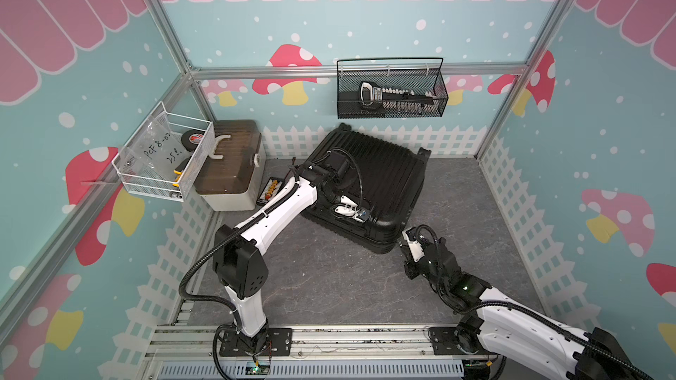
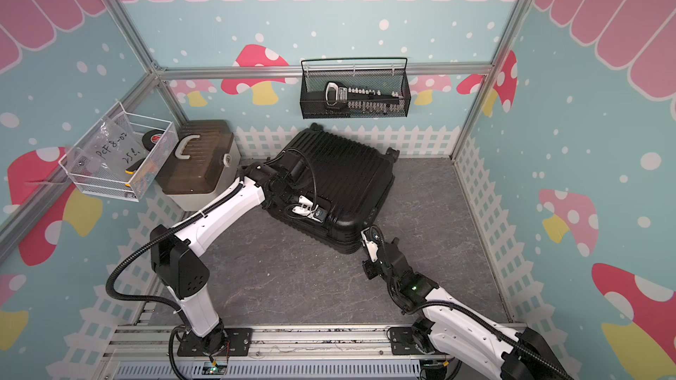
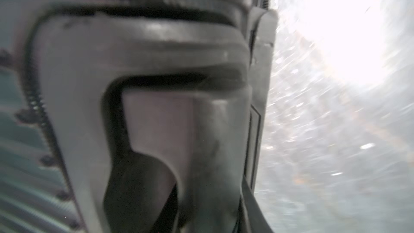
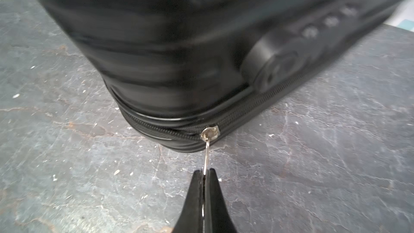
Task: Close the suitcase zippers
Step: Zip the zipper on the suitcase.
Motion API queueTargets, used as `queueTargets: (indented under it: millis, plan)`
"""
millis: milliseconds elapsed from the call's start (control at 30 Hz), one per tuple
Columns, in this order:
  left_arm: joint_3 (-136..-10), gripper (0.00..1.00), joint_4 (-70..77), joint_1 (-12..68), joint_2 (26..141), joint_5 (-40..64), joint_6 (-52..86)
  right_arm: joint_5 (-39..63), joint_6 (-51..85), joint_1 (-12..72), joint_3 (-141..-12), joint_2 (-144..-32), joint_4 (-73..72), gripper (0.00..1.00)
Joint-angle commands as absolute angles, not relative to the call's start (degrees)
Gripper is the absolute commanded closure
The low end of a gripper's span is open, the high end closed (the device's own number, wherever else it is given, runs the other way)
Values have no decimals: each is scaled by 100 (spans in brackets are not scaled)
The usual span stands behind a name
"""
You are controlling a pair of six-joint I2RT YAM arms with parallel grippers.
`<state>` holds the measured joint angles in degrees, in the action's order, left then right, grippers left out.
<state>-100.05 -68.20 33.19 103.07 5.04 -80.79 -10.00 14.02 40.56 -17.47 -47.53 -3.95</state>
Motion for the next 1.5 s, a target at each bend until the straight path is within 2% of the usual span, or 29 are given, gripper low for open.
queueTargets:
  millis: [0,200,400,600,767,1000,1467]
  plan:
    - [-9690,80,-6864,3439,10113,383,-7070,-1185,1450,4148,-1924,-4522,84,100]
    - [-9549,66,-6857,3522,10128,376,-6974,-1082,1322,4148,-1894,-4474,48,100]
    - [-9659,64,-6642,3582,10378,474,-6924,-785,1301,4149,-1855,-4588,-48,100]
    - [-10096,80,-6367,3587,10512,12,-6549,-215,1259,4148,-1854,-4355,42,100]
    - [-10519,86,-6252,3588,10451,-79,-6377,231,1179,4148,-1874,-4219,191,100]
    - [-10705,88,-5937,3675,10354,-271,-5979,815,1056,4148,-1889,-4189,69,100]
    - [-10495,91,-5560,4068,10436,-129,-4270,613,1182,4157,-1883,-4829,-794,100]
